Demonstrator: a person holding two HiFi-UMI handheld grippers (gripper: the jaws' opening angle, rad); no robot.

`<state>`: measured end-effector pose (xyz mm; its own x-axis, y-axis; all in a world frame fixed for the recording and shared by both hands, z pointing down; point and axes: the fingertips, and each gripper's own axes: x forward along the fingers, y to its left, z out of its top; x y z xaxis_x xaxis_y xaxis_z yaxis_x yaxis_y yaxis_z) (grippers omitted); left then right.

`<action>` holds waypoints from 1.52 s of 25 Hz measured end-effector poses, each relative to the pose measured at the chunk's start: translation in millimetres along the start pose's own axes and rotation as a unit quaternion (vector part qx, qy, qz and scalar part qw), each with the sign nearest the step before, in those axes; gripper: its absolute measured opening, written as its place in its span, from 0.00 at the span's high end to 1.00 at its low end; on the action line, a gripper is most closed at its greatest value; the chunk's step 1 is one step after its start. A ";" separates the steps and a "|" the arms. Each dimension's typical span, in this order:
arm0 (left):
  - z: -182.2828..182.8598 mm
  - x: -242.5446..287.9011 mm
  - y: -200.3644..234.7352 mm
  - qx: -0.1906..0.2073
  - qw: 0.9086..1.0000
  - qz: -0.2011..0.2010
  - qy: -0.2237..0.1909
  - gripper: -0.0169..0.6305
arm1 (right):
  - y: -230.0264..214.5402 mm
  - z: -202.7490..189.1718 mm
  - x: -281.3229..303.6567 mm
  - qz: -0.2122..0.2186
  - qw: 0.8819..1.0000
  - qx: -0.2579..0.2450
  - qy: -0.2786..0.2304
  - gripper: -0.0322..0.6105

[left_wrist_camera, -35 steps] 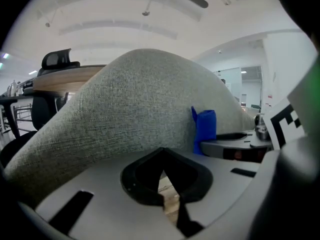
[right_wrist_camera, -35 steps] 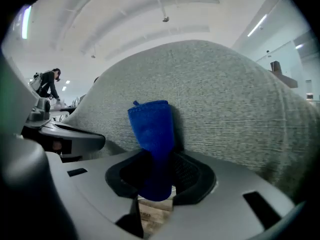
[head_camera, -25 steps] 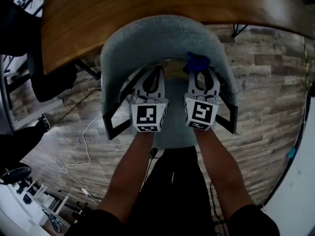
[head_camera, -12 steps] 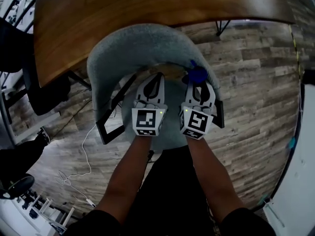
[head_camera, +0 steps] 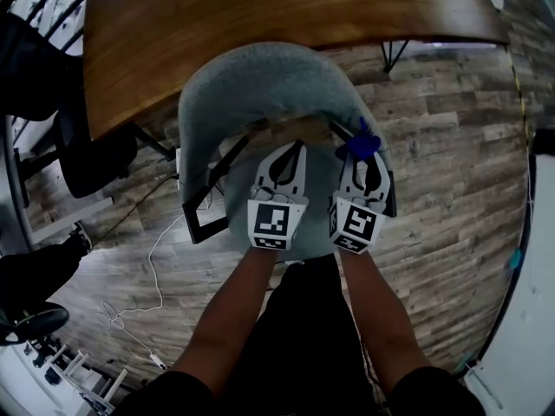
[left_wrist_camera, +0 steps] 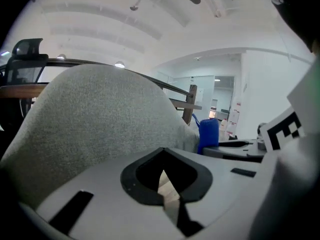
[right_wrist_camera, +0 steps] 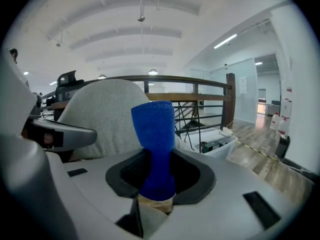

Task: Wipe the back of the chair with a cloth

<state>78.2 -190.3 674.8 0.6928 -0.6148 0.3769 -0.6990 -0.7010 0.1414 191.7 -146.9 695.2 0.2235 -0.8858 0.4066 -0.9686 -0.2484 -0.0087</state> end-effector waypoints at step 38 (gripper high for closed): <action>165.2 -347.8 -88.0 -0.024 0.991 0.025 -0.128 0.98 | 107.0 176.2 -314.6 0.194 0.974 -0.042 -0.105 0.76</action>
<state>-71.9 25.5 380.0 0.6748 -0.7245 0.1406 -0.7372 -0.6530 0.1735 36.9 36.1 405.4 -0.1526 -0.9696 0.1913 -0.9881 0.1462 -0.0469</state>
